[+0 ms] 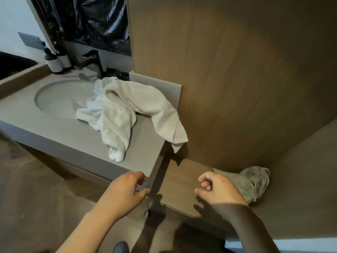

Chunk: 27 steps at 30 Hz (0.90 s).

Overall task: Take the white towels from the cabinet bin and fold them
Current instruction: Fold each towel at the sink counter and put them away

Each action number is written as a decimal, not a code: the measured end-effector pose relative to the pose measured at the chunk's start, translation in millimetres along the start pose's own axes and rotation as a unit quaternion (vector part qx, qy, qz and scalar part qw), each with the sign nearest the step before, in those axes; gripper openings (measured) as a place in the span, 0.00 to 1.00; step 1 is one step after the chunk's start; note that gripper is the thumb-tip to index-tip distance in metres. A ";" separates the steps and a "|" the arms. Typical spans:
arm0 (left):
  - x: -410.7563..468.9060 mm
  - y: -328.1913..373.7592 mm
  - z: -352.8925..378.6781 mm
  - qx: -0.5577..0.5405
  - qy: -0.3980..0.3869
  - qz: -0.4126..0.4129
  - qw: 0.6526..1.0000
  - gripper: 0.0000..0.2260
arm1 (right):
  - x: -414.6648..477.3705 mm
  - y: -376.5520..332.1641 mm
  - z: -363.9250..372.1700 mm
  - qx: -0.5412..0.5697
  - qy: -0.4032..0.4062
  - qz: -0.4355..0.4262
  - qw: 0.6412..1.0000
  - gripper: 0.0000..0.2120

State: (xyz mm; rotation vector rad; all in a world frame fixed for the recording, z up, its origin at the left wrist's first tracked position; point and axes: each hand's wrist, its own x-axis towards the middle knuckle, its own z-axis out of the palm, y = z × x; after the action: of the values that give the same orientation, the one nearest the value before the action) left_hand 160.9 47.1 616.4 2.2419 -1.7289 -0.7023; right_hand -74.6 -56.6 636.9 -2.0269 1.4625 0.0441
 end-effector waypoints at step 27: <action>120.1 -154.7 -126.0 -0.075 0.067 0.060 0.993 0.18 | 138.1 -151.6 43.8 0.096 0.088 0.056 0.990 0.10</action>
State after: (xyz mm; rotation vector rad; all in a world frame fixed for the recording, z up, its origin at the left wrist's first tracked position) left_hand 377.5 -37.9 626.7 2.0181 -1.6725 -0.6172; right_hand 123.6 -123.2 620.7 -1.8297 1.6208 -0.2259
